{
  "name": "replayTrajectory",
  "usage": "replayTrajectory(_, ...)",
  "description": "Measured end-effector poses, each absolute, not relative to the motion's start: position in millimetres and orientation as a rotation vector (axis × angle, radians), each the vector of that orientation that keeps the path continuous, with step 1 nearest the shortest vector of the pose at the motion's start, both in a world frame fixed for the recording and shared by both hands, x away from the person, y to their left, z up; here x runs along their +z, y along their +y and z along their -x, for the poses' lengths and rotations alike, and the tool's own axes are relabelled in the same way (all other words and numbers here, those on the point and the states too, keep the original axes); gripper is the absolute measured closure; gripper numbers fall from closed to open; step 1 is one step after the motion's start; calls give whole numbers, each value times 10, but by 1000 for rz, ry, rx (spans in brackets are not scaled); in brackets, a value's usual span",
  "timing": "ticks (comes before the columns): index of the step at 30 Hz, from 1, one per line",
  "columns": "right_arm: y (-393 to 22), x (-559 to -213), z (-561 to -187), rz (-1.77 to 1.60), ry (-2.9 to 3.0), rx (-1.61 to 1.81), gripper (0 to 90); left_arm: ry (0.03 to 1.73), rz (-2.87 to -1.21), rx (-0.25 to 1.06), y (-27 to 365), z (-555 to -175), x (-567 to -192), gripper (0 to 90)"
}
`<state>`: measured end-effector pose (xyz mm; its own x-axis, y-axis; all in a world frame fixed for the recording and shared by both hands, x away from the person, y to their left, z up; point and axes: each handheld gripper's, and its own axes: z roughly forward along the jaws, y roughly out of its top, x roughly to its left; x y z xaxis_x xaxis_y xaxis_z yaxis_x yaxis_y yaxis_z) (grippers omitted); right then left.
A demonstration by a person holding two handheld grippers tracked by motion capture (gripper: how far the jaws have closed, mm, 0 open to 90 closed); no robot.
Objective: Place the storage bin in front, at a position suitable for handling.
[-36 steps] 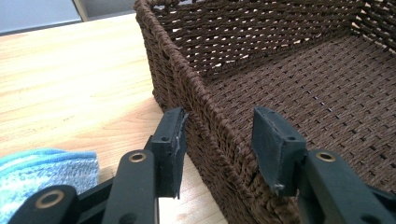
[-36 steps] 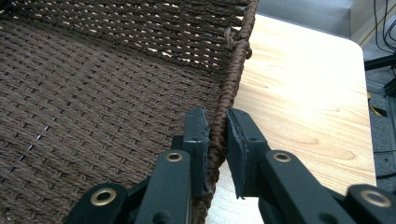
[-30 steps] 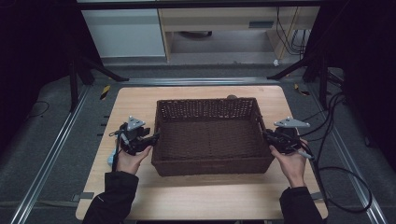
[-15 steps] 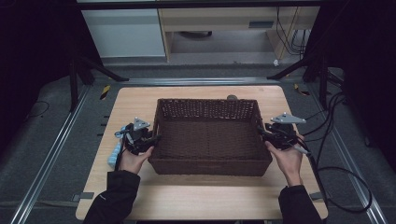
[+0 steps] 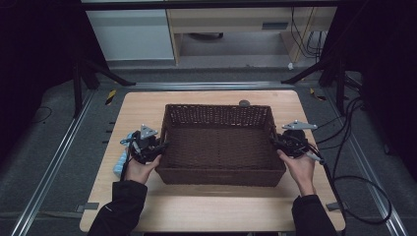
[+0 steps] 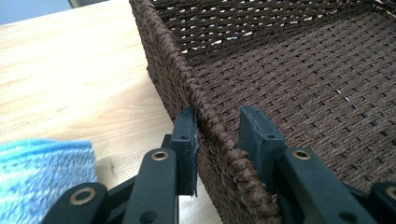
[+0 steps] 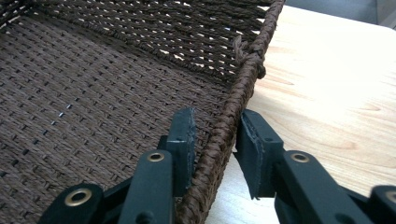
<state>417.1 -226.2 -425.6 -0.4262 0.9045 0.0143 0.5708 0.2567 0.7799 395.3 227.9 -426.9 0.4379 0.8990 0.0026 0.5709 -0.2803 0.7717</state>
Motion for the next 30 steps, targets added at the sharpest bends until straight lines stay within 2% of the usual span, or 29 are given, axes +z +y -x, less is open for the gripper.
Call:
replayTrajectory(9, -2189, -4238, -4046, -1342, 2124, 994, 685, 1242, -1976, 590, 2346, -3737, -4265, 673)
replayTrajectory(15, -2163, -4227, -3972, -1364, 2163, 951, 605, 1248, -1968, 586, 2372, -3656, -4269, 672)
replayTrajectory(22, -2156, -4237, -3974, -1375, 2192, 934, 673, 1255, -1941, 593, 2368, -3634, -4278, 682)
replayTrajectory(30, -2163, -4220, -3960, -1374, 2169, 923, 701, 1257, -1934, 591, 2332, -3628, -4282, 680)
